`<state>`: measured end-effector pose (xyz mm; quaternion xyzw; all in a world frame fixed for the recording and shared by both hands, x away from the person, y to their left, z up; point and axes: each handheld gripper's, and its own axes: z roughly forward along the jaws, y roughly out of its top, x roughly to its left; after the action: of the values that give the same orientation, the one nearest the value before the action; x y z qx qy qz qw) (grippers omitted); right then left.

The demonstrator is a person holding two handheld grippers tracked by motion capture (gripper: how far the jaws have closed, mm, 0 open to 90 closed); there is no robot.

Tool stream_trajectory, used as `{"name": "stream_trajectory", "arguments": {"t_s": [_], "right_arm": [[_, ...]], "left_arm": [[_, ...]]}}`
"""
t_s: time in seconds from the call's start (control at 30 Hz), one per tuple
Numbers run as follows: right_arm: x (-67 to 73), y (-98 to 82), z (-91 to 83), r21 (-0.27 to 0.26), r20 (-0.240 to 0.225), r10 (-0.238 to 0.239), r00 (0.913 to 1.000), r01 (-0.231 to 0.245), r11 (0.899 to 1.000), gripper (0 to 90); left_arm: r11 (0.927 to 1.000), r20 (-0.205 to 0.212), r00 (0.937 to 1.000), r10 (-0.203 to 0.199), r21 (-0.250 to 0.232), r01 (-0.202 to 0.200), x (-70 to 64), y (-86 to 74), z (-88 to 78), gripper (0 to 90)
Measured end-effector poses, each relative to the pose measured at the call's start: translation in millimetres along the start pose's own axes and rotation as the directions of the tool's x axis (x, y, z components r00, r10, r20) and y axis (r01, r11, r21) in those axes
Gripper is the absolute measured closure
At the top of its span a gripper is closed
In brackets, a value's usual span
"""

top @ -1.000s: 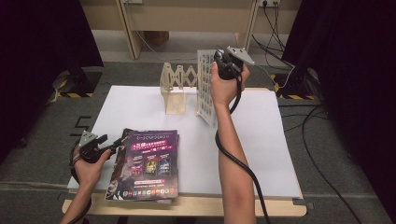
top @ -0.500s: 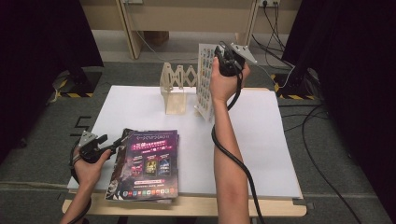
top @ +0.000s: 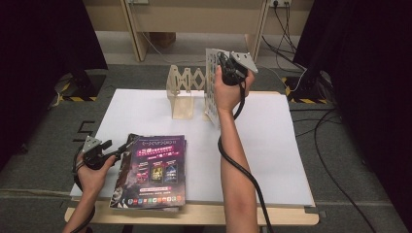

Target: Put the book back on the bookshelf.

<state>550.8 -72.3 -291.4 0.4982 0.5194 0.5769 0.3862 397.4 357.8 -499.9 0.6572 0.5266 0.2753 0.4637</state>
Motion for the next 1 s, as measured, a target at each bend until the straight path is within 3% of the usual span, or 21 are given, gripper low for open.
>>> {"name": "stream_trajectory", "arguments": {"t_s": [0.37,0.63,0.73,1.0], "right_arm": [[7.9,-20.5,-19.7,-0.018,0.003,-0.101,0.9949,0.101,0.995,74.1],[-1.8,-40.8,-41.1,-0.013,0.005,-0.103,0.9946,0.103,0.995,74.0],[-3.4,-48.1,-50.5,-0.014,0.001,-0.146,0.9893,0.146,0.989,74.0],[-7.7,-55.7,-72.0,-0.027,-0.004,-0.165,0.9862,0.165,0.986,73.7]], "left_arm": [[1.0,-0.004,1.0,0.004,0.001,-0.004,-0.8,-0.1,-0.3,30.0],[0.9999,-0.005,0.9999,0.011,0.001,-0.011,-1.9,0.0,-0.2,29.9],[1.0,-0.005,1.0,0.001,0.003,-0.001,-1.0,0.1,0.1,29.9],[1.0,-0.007,1.0,0.002,0.002,-0.002,-1.2,0.0,-0.3,29.8]]}}
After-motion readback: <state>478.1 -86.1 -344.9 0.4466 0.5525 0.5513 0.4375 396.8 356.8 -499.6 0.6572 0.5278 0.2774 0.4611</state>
